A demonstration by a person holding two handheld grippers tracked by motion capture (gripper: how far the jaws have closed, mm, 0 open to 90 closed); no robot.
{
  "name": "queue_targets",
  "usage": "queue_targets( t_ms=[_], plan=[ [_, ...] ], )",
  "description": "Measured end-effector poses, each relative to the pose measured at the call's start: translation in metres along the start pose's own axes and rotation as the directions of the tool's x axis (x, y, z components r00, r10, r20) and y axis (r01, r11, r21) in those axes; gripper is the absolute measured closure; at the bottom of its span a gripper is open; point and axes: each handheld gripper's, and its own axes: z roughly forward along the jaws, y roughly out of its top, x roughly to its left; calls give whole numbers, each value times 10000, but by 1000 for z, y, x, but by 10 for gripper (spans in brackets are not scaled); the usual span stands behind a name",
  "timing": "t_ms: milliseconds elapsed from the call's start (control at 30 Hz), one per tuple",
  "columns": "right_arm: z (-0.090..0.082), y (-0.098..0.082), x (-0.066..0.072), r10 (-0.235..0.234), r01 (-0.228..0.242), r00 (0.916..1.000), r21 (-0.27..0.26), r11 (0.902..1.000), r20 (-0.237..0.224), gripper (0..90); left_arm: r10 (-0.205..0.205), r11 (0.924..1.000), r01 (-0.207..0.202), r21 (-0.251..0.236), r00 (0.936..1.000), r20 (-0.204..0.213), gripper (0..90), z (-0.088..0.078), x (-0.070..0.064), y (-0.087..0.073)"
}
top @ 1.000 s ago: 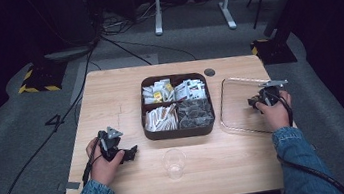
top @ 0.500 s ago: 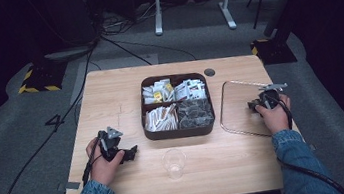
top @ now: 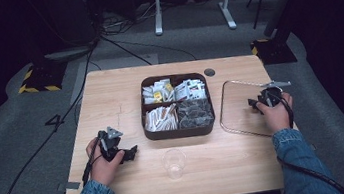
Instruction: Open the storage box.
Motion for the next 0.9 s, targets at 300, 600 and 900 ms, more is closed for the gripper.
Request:
queue_targets(
  t_ms=[300,600,900],
  plan=[
    [-18,12,6,257,-270,9995,-677,9973,-205,481,-6,10000,6,-4,10000,-1,2,0,0,0],
    [-29,24,17,163,-219,9985,-1087,9938,-518,480,2,10000,-2,-16,10000,-12,3,0,0,0],
    [-45,41,41,-97,-24,9965,-1446,9895,-834,472,-19,10000,19,-14,10000,2,2,0,-1,0]
  ],
)
